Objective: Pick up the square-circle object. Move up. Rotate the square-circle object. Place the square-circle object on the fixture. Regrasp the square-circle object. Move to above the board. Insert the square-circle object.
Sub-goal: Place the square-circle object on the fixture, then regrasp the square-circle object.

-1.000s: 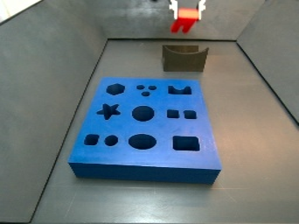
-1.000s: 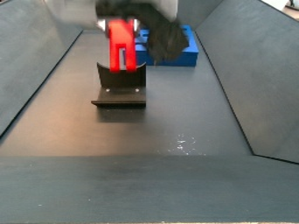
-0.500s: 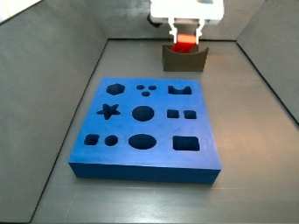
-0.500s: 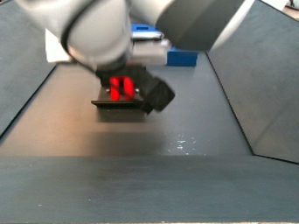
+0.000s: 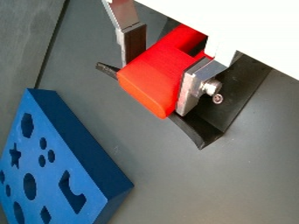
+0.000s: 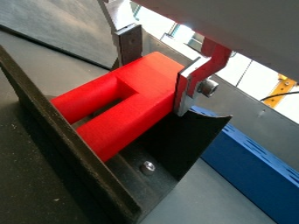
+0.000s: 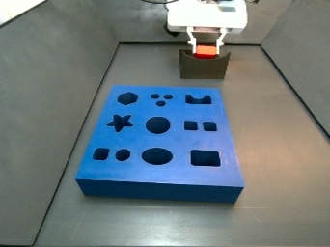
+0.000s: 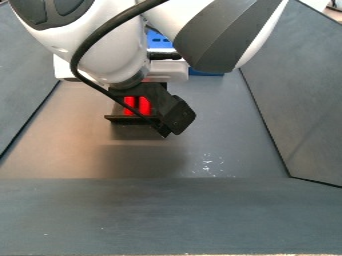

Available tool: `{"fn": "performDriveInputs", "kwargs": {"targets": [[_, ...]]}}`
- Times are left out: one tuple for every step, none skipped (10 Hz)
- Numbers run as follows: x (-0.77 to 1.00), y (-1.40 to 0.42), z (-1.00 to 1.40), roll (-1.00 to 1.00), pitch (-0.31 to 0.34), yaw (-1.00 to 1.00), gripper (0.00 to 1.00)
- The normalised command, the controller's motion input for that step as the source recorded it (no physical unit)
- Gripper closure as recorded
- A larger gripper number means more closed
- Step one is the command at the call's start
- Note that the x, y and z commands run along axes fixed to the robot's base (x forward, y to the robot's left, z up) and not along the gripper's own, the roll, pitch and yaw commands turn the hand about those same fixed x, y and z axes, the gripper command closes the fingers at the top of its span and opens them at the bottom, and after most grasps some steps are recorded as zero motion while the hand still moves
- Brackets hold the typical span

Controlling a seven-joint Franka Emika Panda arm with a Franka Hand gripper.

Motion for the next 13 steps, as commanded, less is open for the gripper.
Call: {"fn": "performDriveInputs", "kwargs": {"targets": [[0.06,0.12,-0.36,-0.09,-0.054,-0.03,1.0],[0.0,0.0,0.0,0.0,0.0,0.0,0.0],[0.0,0.0,1.0,0.01,-0.092,-0.01,0.0],[-0.01,0.0,1.0,0.01,-0.088,0.0,0.0],[-0.03,0.0,1.0,0.02,-0.076,0.02,0.0],[-0.04,0.0,1.0,0.02,-0.06,0.05,0.0],[-0.05,0.0,1.0,0.02,-0.049,0.06,0.0],[-0.04,0.01,0.8,0.01,-0.016,0.07,0.0],[-0.04,0.01,0.67,0.0,-0.002,0.07,0.0],[-0.03,0.01,0.41,0.0,0.023,0.06,0.0],[-0.03,0.01,0.28,0.0,0.034,0.06,0.0],[-0.11,-0.81,0.72,1.0,0.073,0.04,0.0],[-0.1,-0.79,0.69,1.0,0.073,0.04,0.0]]}}
